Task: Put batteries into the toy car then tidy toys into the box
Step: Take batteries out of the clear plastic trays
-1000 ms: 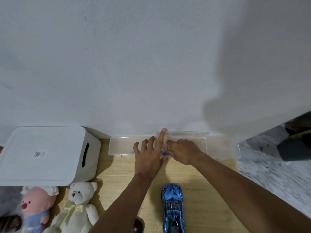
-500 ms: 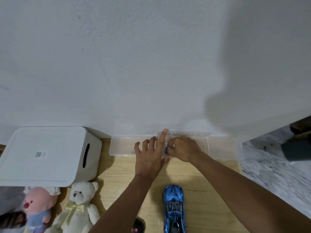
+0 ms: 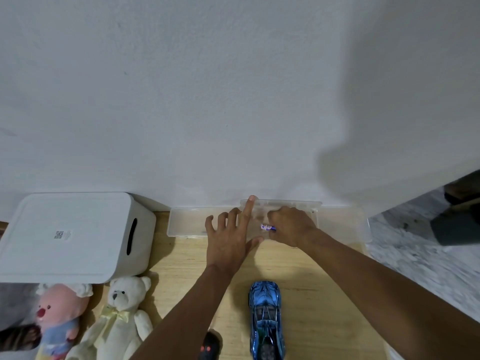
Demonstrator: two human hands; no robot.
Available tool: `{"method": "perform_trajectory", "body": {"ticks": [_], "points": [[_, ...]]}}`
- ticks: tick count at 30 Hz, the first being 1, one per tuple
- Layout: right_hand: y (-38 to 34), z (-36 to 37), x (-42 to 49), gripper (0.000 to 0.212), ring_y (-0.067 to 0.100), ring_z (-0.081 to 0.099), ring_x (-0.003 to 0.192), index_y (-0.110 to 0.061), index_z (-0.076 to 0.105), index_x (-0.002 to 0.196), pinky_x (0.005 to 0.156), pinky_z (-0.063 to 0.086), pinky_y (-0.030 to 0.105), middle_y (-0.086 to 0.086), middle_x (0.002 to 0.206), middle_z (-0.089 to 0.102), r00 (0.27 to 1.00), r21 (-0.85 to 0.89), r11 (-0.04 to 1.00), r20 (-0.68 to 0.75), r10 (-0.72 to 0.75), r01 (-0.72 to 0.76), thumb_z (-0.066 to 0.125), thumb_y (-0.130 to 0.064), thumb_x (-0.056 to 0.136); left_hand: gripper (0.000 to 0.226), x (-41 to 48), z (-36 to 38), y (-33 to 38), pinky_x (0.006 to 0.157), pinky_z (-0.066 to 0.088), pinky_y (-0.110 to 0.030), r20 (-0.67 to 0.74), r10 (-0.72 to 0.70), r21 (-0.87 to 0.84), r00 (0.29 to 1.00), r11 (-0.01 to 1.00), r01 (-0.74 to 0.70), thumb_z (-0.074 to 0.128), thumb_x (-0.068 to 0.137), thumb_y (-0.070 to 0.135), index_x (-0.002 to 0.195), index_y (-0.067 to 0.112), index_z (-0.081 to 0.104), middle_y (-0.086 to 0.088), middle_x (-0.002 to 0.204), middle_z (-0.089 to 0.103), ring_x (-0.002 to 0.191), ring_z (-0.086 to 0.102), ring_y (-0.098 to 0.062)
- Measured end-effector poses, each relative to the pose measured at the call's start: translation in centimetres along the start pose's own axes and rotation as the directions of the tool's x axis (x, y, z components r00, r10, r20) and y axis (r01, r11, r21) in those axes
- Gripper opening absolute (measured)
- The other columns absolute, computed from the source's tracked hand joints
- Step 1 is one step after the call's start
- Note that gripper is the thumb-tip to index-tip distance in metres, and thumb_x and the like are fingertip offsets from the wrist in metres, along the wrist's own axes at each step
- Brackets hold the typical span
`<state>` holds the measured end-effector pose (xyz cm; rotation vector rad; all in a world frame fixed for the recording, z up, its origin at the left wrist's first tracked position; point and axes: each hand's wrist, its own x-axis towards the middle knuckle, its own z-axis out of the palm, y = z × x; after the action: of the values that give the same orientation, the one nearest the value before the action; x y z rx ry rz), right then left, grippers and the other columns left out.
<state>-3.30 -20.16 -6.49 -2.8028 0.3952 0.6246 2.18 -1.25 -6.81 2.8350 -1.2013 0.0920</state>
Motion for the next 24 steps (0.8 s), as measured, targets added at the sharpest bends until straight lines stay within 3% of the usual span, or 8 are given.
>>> {"method": "perform_trajectory", "body": {"ticks": [3, 7, 11, 14, 17, 20, 24], "points": [[0.2, -0.5, -0.3, 0.016, 0.033, 0.065, 0.093, -0.013, 0.062, 0.104, 0.065, 0.039, 0.034, 0.009, 0.106, 0.063, 0.999, -0.044, 0.998, 0.017, -0.037, 0.038, 0.058, -0.025, 0.094, 0.103, 0.0, 0.1, 0.1, 0.102, 0.044, -0.06, 0.007, 0.0, -0.005, 1.0, 1.0, 0.0, 0.051, 0.091, 0.077, 0.165, 0.027, -0.002, -0.006, 0.127, 0.063, 0.109, 0.062, -0.029], [0.8, -0.8, -1.6, 0.013, 0.03, 0.061, 0.085, -0.011, 0.06, 0.102, 0.065, 0.038, 0.034, 0.008, 0.107, 0.063, 0.996, -0.083, 0.992, 0.014, -0.09, 0.091, 0.052, -0.021, 0.098, 0.102, -0.1, 0.1, 0.2, 0.105, 0.041, -0.06, 0.039, -0.002, -0.01, 0.999, 1.0, 0.002, 0.045, 0.094, 0.078, 0.164, 0.028, -0.008, -0.007, 0.132, 0.061, 0.116, 0.061, -0.029], [1.7, -1.4, -3.3, 0.014, 0.031, 0.053, 0.072, -0.017, 0.046, 0.112, 0.06, 0.042, 0.036, 0.012, 0.098, 0.064, 0.998, 0.04, 0.997, -0.024, -0.061, 0.062, 0.049, -0.026, 0.103, 0.102, 0.0, 0.0, 0.2, 0.107, 0.039, -0.059, 0.044, -0.003, -0.015, 0.999, 1.0, 0.004, 0.045, 0.094, 0.078, 0.163, 0.028, -0.011, -0.005, 0.135, 0.06, 0.118, 0.06, -0.028], [2.5, -1.9, -4.7, 0.017, 0.029, 0.055, 0.074, -0.022, 0.043, 0.12, 0.066, 0.049, 0.04, 0.008, 0.092, 0.062, 0.998, 0.159, 0.986, -0.007, -0.055, 0.056, 0.047, -0.028, 0.105, 0.101, -0.1, 0.0, 0.2, 0.11, 0.036, -0.059, 0.065, -0.006, -0.029, 0.998, 1.0, 0.008, 0.039, 0.095, 0.079, 0.162, 0.03, -0.018, -0.004, 0.14, 0.057, 0.123, 0.057, -0.028], [3.0, -2.0, -6.2, 0.029, 0.028, 0.062, 0.089, -0.029, 0.051, 0.134, 0.079, 0.054, 0.042, 0.004, 0.113, 0.067, 0.997, 0.209, 0.975, -0.052, -0.059, 0.069, 0.049, -0.028, 0.105, 0.104, -0.1, 0.0, 0.3, 0.11, 0.036, -0.058, 0.07, -0.005, -0.027, 0.998, 1.0, 0.007, 0.042, 0.094, 0.079, 0.16, 0.031, -0.022, -0.004, 0.142, 0.056, 0.125, 0.056, -0.028], [3.0, -1.4, -7.3, 0.02, 0.022, 0.065, 0.094, -0.035, 0.064, 0.118, 0.076, 0.049, 0.032, -0.001, 0.112, 0.067, 0.997, 0.27, 0.961, -0.061, -0.046, 0.061, 0.063, -0.034, 0.098, 0.106, 0.1, 0.0, 0.3, 0.109, 0.037, -0.057, 0.068, -0.014, 0.0, 0.998, 1.0, 0.014, 0.044, 0.093, 0.079, 0.161, 0.03, -0.02, -0.003, 0.141, 0.057, 0.124, 0.057, -0.027], [2.1, 0.7, -8.3, 0.022, 0.015, 0.061, 0.083, -0.036, 0.065, 0.106, 0.07, 0.043, 0.027, -0.004, 0.104, 0.066, 0.999, 0.245, 0.969, -0.027, -0.02, 0.026, 0.077, -0.038, 0.087, 0.106, 0.0, 0.2, 0.5, 0.109, 0.037, -0.058, 0.079, -0.019, 0.03, 0.997, 0.999, 0.017, 0.044, 0.093, 0.078, 0.161, 0.03, -0.021, -0.002, 0.141, 0.056, 0.123, 0.057, -0.026]]}}
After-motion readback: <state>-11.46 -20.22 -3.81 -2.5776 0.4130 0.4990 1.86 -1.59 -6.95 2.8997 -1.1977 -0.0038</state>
